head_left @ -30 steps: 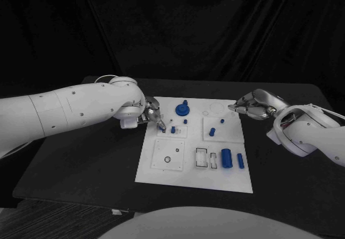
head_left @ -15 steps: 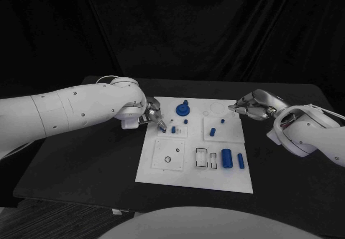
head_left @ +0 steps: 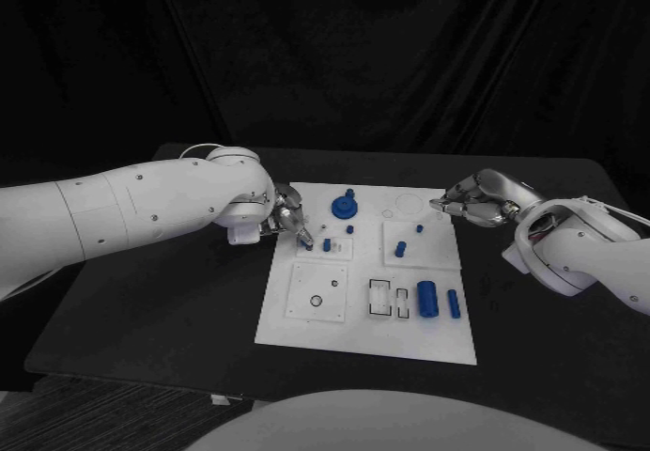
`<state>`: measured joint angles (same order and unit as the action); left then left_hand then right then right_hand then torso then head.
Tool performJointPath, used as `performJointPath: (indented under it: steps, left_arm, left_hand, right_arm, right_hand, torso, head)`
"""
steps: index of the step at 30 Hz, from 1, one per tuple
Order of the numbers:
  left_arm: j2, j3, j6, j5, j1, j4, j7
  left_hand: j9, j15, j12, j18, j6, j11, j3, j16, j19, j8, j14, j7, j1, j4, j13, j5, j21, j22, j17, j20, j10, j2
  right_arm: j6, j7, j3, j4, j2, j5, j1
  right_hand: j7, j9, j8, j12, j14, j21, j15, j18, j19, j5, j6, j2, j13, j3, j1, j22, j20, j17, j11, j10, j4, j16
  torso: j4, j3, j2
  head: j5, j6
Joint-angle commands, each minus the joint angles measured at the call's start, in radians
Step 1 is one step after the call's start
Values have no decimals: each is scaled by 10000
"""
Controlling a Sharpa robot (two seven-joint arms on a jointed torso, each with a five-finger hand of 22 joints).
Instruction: Assemble the parts on the task board
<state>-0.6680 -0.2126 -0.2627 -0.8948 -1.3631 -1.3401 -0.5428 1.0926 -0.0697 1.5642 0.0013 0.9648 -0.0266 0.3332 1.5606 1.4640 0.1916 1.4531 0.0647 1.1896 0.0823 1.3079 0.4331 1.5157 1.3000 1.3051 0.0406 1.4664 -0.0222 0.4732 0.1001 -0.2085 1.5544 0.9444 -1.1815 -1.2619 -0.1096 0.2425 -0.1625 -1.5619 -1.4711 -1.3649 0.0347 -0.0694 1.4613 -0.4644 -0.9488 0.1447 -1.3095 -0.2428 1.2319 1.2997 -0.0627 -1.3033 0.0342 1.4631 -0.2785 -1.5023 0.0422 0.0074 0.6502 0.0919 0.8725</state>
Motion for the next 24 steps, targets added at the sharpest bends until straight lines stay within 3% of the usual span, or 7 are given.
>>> performJointPath:
  steps: [1,3,4,6,7,8,24]
  left_arm:
    - [-6,2,130,10,24,-23,100]
    - [-6,2,130,10,24,-23,100]
    - [-130,2,579,10,26,-195,256]
    - [-162,3,666,9,26,-240,293]
    - [-190,3,735,9,26,-279,322]
    - [-206,3,770,9,26,-303,334]
    - [-426,6,701,7,21,-520,229]
  left_hand:
    - [372,-85,66,144,62,-3,1068,102,743,357,1177,-195,-41,-228,2629,113,-88,2500,2657,-71,1044,59]
    - [372,-85,66,144,62,-3,1068,102,743,357,1177,-195,-41,-228,2629,113,-88,2500,2657,-71,1044,59]
    - [372,-85,66,144,62,-3,1068,102,743,357,1177,-195,-41,-228,2629,113,-88,2500,2657,-71,1044,59]
    - [372,-85,66,144,62,-3,1068,102,743,357,1177,-195,-41,-228,2629,113,-88,2500,2657,-71,1044,59]
    - [403,-49,66,134,168,-19,1268,102,766,425,1177,-147,-66,-293,2629,726,-41,2516,2657,-82,1044,73]
    - [408,-75,66,131,166,7,1317,102,770,429,1177,-171,-71,-317,2629,761,-33,2519,2657,-67,1044,72]
    - [423,-78,66,135,199,10,1384,102,762,454,1177,-174,-144,-346,2629,834,-49,2514,2657,-62,1044,15]
  right_arm:
    - [-70,194,6,2,4,-20,27]
    - [-70,194,6,2,4,-20,27]
    - [-72,195,6,10,23,-20,28]
    - [-72,195,6,13,28,-20,28]
    - [-72,196,6,14,32,-20,28]
    - [-71,196,6,15,34,-20,28]
    - [-102,232,6,14,44,-20,32]
  right_hand:
    - [-36,-102,93,-89,-720,169,24,141,254,-93,20,121,-2613,-30,229,1970,-67,-1356,3,1077,24,45]
    - [-36,-102,93,-89,-720,169,24,141,254,-93,20,121,-2613,-30,229,1970,-67,-1356,3,1077,24,45]
    - [-36,-102,93,-89,-720,169,24,141,254,-93,20,121,-2613,-30,229,1970,-67,-1356,3,1077,24,45]
    - [-36,-102,93,-89,-720,169,24,141,254,-93,20,121,-2613,-30,229,1970,-67,-1356,3,1077,24,45]
    - [-38,-104,96,-89,-716,186,24,137,248,-98,23,120,-2613,-28,243,1965,-66,-1338,4,1077,24,55]
    - [-38,-104,96,-89,-716,186,24,137,248,-98,23,120,-2613,-28,243,1965,-66,-1338,4,1077,24,55]
    - [-38,-104,96,-89,-716,186,24,137,248,-98,23,120,-2613,-28,243,1965,-66,-1338,4,1077,24,55]
  torso:
    - [1,0,1]
    - [1,0,1]
    - [1,-2,-3]
    - [-2,-5,-1]
    - [-1,-4,-3]
    - [-1,-2,-2]
    - [6,0,0]
  head:
    - [-1,1]
    - [-1,1]
    - [-13,1]
    - [-13,1]
    - [-15,1]
    - [-19,1]
    - [-32,1]
